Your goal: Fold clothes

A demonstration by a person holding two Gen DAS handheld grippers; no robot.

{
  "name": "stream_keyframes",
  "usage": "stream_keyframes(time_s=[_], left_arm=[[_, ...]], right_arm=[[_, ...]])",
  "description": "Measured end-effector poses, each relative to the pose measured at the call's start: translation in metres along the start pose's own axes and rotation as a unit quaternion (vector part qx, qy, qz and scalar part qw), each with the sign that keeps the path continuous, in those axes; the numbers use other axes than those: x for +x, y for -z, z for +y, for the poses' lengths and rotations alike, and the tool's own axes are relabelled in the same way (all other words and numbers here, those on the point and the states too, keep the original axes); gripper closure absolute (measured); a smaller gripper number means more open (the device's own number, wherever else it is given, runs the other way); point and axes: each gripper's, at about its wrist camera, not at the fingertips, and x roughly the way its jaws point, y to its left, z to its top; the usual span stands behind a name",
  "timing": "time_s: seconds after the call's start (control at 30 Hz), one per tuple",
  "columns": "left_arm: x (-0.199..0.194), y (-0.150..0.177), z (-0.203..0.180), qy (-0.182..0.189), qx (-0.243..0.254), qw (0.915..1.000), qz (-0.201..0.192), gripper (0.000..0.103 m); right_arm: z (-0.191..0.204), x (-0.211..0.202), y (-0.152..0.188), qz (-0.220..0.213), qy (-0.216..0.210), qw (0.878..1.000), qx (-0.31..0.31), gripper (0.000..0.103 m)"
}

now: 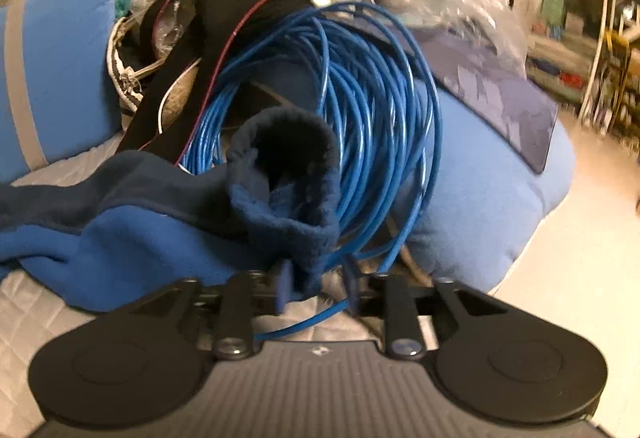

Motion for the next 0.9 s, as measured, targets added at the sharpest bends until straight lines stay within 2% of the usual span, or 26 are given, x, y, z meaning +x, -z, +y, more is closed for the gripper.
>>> stream_keyframes(time_s=[0.07,0.23,0.33,0.37,0.47,0.63,0.73,0.8,0.9], left_arm=[[0.000,0.000,0.000,-0.001,0.001,1.0000,0.001,0.022],[0.000,0.001,-0.001,-0.004,0.001,1.0000,0.002,0.022],[0.000,0.001,-0.001,-0.004,0.001,1.0000,0.002,0.022],[0.001,0.000,-0.001,-0.005,0.001,1.0000,0.003,0.022],[0.001,0.001,-0.001,-0.004,0.001,1.0000,0.004,0.022],[-0.004,0.000,-0.003,0.003,0.007,0.9999,-0.009,0.022],[-0.006,0.000,-0.007,0.002,0.016,0.9998,-0.013,0.022],[-0.005,0.001,-0.009,-0.004,0.021,0.9997,-0.011,0.022],[-0.002,0.001,-0.010,-0.009,0.026,0.9996,-0.005,0.022]], right_arm=[[0.004,-0.003,-0.001,-0.015,0.005,1.000,-0.023,0.036],[0.019,-0.005,-0.004,-0.039,0.021,0.995,-0.094,0.034],[0.025,0.004,-0.010,-0.041,0.044,0.991,-0.121,0.038],[0.026,0.007,-0.013,-0.042,0.052,0.989,-0.128,0.043],[0.017,0.016,-0.023,-0.030,0.063,0.993,-0.095,0.046],[0.002,0.026,-0.039,-0.014,0.078,0.996,-0.039,0.040],[0.015,0.010,-0.034,-0.034,0.088,0.993,-0.066,0.026],[0.024,-0.004,-0.032,-0.054,0.091,0.992,-0.074,0.023],[0.052,-0.031,-0.028,-0.090,0.049,0.989,-0.111,0.021]])
